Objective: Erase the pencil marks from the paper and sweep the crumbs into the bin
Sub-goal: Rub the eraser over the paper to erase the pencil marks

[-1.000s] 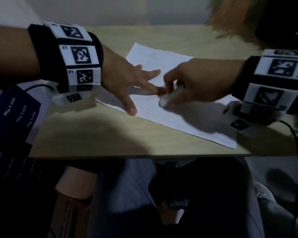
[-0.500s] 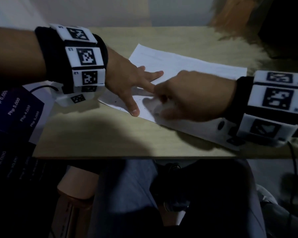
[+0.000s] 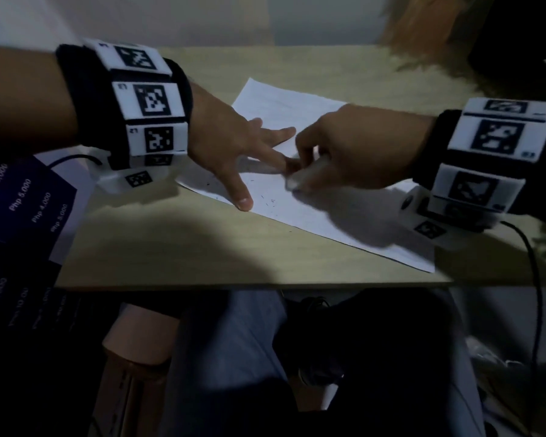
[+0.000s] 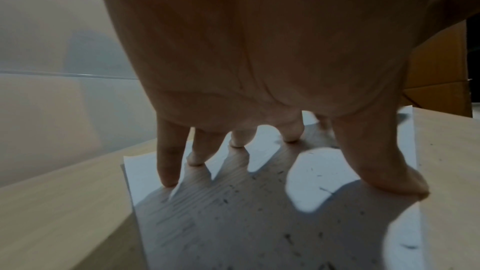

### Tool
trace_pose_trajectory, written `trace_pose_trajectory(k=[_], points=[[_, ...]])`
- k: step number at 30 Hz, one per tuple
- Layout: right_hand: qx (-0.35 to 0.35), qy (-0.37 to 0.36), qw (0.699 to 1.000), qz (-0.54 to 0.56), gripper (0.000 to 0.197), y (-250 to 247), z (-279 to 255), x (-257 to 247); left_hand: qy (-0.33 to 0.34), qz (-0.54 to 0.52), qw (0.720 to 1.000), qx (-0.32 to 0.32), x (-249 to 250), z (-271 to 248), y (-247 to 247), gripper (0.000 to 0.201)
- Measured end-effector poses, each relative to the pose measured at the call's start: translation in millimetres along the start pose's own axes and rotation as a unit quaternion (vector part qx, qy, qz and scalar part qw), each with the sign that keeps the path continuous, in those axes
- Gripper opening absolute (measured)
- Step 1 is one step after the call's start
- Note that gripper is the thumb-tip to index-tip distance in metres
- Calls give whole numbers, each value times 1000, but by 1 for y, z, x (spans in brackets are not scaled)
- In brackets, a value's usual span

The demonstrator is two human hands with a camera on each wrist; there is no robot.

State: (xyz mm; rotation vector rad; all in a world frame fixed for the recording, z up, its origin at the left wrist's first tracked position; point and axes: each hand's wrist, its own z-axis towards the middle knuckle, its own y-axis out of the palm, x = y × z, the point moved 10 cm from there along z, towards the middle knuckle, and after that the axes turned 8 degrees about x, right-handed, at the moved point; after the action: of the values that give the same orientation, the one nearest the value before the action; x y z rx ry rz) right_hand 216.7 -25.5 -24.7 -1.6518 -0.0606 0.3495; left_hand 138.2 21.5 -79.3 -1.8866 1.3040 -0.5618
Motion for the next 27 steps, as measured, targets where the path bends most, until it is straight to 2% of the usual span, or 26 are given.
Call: trace_pose_trajectory(k=[2,3,5,7,10,12,15,17,20,24,27], points=[[31,-4,999,-25,30,0,-3,1,-8,13,1000,1,-3,2,1,103],[32,-25,999,-34,29,3,-8,-8,-15,15,1000,-3,-4,2,1,102],[-5,-59,998,-18,33,12,-19,-22,-30,11,999,-14,-3,0,2,91],[-39,-43,998,-5,37,14,-21,-15,-33,9,999,-19,-2,-1,2,89],[1,1,1000,-23,44,3,-17,6,-39,18,999,-13,-5,-1,1,98],[25,-8,998,-51,43,5,-24,-1,-40,19,999,-13,-5,-1,2,96],[-25,-51,998,-27,41,17,-37,-25,-42,8,999,-19,-3,-2,2,89],[-47,-33,998,-15,38,16,-32,-14,-40,9,999,-16,-3,-2,2,92],[-5,4,1000,-19,40,4,-23,5,-45,5,999,-10,-4,-2,1,96],[42,-53,991,-115,24,6,-38,-16,-37,-5,999,-2,0,-5,-2,87],[30,-23,997,-70,42,2,-34,-3,-24,-19,999,33,4,-3,-8,95]])
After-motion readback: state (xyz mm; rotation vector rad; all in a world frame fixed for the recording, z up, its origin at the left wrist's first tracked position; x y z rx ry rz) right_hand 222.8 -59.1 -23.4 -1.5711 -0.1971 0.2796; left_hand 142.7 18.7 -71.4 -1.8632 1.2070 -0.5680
